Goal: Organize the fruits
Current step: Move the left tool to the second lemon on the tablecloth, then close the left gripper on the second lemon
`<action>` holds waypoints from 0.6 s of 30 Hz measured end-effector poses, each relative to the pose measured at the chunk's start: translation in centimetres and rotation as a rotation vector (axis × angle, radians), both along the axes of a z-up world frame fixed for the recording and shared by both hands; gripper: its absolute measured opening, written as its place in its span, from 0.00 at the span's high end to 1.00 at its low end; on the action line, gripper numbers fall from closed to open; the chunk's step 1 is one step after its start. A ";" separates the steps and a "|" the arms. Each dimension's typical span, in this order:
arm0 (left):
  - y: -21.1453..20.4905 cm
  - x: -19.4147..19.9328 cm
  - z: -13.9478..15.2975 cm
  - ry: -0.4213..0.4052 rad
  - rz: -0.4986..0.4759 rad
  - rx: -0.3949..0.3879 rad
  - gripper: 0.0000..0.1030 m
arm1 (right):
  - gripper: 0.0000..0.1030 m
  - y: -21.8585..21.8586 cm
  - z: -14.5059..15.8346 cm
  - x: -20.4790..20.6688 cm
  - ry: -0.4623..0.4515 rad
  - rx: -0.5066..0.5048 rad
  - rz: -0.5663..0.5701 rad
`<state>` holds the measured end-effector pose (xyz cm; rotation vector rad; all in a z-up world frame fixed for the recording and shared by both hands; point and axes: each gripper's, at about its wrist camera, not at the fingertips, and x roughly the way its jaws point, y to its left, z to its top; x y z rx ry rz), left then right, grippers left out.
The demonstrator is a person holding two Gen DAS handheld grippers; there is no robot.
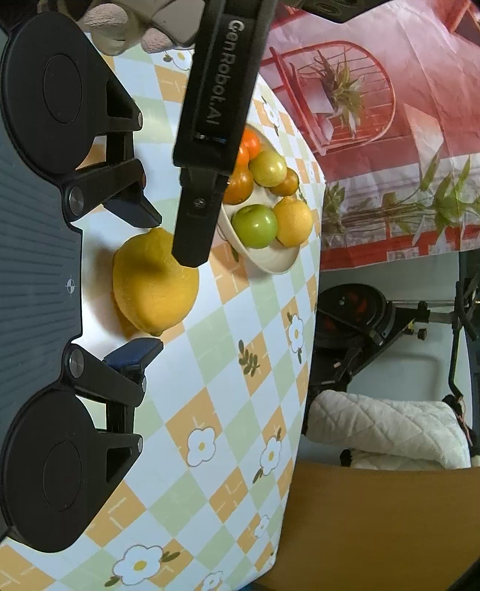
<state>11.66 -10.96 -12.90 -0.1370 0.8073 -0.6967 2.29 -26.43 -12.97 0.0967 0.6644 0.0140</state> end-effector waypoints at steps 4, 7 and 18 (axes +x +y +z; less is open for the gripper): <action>-0.1 0.0 -0.3 0.007 -0.005 -0.010 0.42 | 0.39 -0.1 -0.4 0.0 0.000 0.007 -0.007; -0.3 0.1 -0.6 0.017 -0.009 -0.011 0.42 | 0.39 -0.2 -0.6 0.1 -0.001 0.018 -0.008; -0.8 0.6 -1.4 0.048 -0.015 -0.022 0.42 | 0.40 -0.1 -0.9 0.3 -0.004 0.026 -0.002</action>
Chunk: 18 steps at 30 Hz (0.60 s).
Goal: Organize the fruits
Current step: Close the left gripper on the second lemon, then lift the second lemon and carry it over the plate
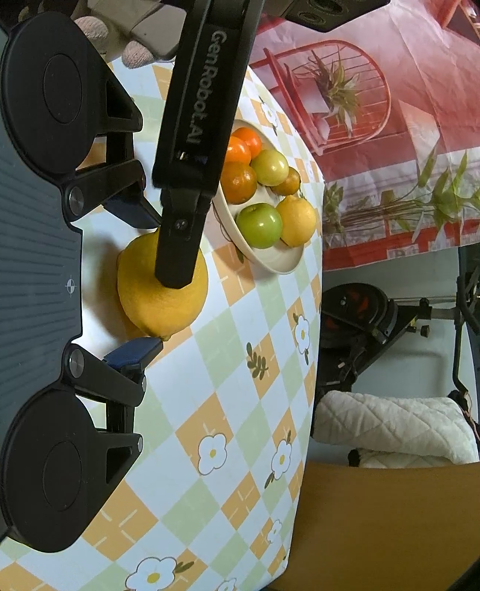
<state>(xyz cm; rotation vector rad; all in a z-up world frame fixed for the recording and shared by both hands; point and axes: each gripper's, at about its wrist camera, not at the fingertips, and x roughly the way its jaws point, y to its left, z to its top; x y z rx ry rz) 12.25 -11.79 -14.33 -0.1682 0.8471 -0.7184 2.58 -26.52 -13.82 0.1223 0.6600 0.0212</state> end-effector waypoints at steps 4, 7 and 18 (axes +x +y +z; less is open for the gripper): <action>-0.3 0.4 -0.5 0.014 -0.008 -0.007 0.44 | 0.40 0.1 0.0 0.0 -0.003 0.001 -0.002; -0.6 0.3 -0.6 0.000 -0.023 0.014 0.44 | 0.42 0.3 0.1 0.1 -0.010 -0.005 -0.002; 0.4 0.0 1.3 -0.044 -0.004 0.005 0.45 | 0.44 0.7 1.5 0.2 -0.039 0.002 0.003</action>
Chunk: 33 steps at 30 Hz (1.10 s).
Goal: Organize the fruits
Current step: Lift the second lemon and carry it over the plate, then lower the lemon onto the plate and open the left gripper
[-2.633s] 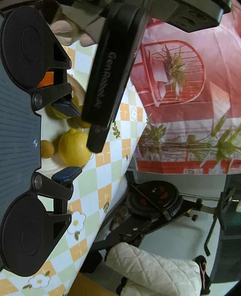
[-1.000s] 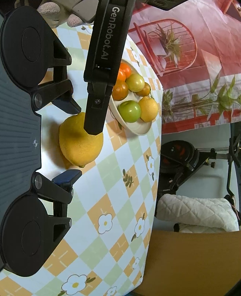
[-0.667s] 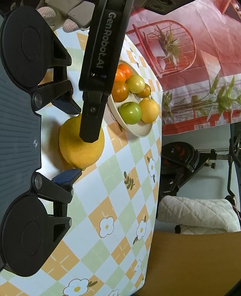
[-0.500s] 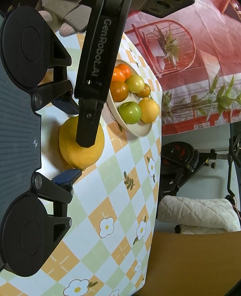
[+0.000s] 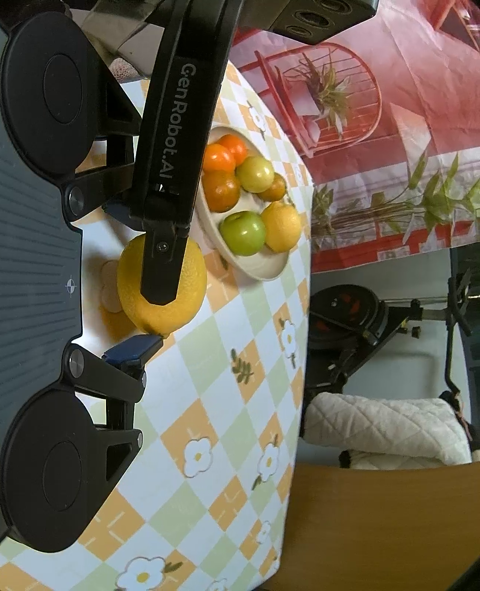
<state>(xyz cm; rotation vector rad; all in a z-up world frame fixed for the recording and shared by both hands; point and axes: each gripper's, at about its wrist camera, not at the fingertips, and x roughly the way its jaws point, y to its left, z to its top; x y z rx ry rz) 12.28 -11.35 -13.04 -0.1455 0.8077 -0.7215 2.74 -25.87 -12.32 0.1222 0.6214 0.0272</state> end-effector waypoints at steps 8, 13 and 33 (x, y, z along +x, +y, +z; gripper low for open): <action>2.1 0.7 3.2 -0.076 0.033 -0.024 0.45 | 0.44 1.4 3.3 1.8 -0.048 -0.030 0.044; 4.4 2.6 5.4 -0.115 0.069 -0.031 0.45 | 0.44 2.7 5.3 4.8 -0.077 -0.031 0.100; 9.3 9.9 2.8 -0.033 0.161 0.036 0.45 | 0.44 7.0 3.2 15.7 -0.004 -0.057 0.260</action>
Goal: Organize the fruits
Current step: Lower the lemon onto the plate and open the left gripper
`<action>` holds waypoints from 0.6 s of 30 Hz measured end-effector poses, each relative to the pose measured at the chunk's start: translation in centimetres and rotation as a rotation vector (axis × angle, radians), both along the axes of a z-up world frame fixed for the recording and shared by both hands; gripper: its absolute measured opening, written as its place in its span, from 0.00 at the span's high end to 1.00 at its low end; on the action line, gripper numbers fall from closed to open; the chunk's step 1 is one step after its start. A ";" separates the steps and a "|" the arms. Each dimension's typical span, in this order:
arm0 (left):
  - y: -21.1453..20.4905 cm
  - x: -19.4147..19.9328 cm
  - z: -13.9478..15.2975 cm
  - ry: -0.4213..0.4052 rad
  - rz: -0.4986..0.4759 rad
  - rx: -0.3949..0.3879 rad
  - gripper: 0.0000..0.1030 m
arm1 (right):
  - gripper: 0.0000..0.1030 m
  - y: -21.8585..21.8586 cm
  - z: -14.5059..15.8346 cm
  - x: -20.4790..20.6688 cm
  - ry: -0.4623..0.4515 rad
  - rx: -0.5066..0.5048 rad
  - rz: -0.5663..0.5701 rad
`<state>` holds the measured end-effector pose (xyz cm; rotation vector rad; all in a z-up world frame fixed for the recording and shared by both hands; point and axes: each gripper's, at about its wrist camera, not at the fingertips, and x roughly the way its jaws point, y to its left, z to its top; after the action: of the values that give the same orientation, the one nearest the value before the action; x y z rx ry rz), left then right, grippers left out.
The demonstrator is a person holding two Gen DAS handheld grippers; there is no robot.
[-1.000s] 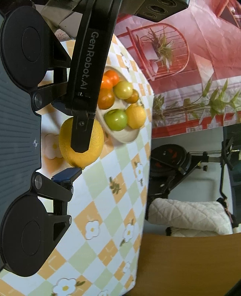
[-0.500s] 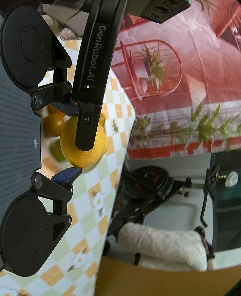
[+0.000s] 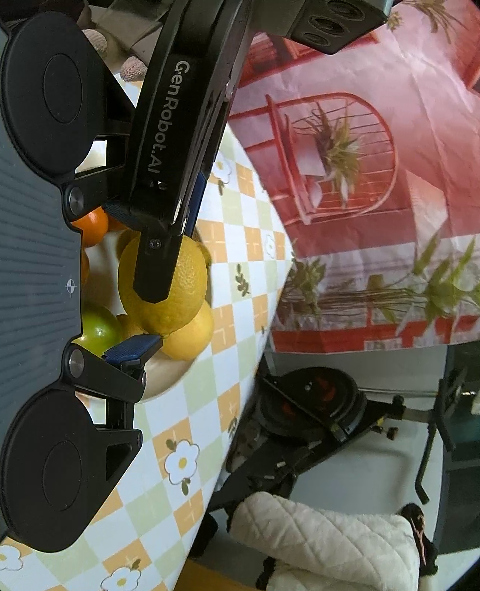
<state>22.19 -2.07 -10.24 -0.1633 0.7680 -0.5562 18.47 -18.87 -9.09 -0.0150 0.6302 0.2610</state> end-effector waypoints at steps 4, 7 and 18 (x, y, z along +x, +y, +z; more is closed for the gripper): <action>0.2 0.2 -0.5 0.014 0.007 0.007 0.45 | 0.44 0.3 -0.8 0.6 0.017 -0.013 0.012; 0.1 0.2 -0.6 0.007 0.009 0.020 0.46 | 0.44 0.5 -1.3 0.9 0.032 -0.021 0.017; -0.7 0.0 -0.6 -0.008 -0.003 0.047 0.46 | 0.46 0.6 -1.8 1.3 0.041 -0.032 0.012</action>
<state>22.18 -2.73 -10.89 -0.1159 0.7727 -0.5411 19.80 -18.30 -10.87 -0.0445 0.6752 0.2630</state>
